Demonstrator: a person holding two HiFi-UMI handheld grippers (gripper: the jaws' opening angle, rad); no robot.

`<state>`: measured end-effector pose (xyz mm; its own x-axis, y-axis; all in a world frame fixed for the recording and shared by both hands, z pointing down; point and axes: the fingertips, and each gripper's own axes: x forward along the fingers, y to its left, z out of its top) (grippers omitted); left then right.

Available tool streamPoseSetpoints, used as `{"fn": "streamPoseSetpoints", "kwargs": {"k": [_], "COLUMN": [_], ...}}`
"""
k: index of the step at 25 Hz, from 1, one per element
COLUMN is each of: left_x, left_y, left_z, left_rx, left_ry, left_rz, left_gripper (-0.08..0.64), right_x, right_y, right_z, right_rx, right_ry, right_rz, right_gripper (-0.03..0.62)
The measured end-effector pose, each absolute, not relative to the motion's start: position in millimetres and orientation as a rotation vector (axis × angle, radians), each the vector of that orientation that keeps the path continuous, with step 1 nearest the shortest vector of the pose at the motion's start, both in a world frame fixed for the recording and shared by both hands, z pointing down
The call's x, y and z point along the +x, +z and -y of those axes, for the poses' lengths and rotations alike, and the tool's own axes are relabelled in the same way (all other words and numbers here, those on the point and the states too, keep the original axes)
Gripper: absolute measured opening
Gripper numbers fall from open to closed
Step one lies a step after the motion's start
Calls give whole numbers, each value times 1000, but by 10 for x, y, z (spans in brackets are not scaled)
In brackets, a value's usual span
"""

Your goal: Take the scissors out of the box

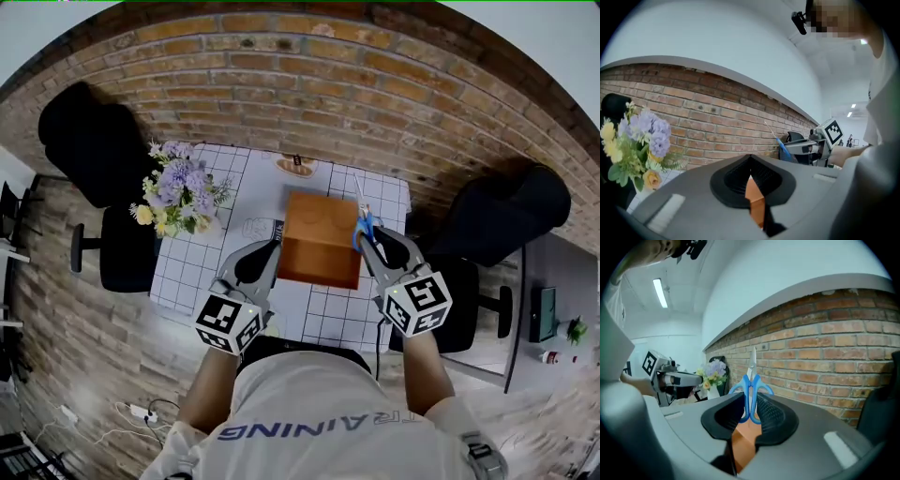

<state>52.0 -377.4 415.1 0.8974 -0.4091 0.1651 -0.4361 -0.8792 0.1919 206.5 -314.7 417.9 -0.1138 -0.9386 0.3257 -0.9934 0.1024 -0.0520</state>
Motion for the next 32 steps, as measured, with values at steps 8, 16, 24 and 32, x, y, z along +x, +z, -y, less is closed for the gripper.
{"fn": "streamPoseSetpoints", "kwargs": {"k": [8, 16, 24, 32], "left_x": [605, 662, 693, 668], "left_y": [3627, 3604, 3658, 3685], "left_z": [3678, 3572, 3513, 3546], "left_rx": [2925, 2926, 2917, 2888], "left_ry": [50, 42, 58, 58], "left_rz": [688, 641, 616, 620], "left_gripper": [2, 2, 2, 2], "right_x": [2291, 2443, 2397, 2373], "right_y": [3554, 3487, 3556, 3586], "right_z": [2796, 2587, 2576, 2604], "right_rx": [2187, 2286, 2278, 2270], "right_ry": [163, 149, 183, 191], "right_rz": [2133, 2092, 2099, 2103], "right_gripper": [101, 102, 102, 103]}}
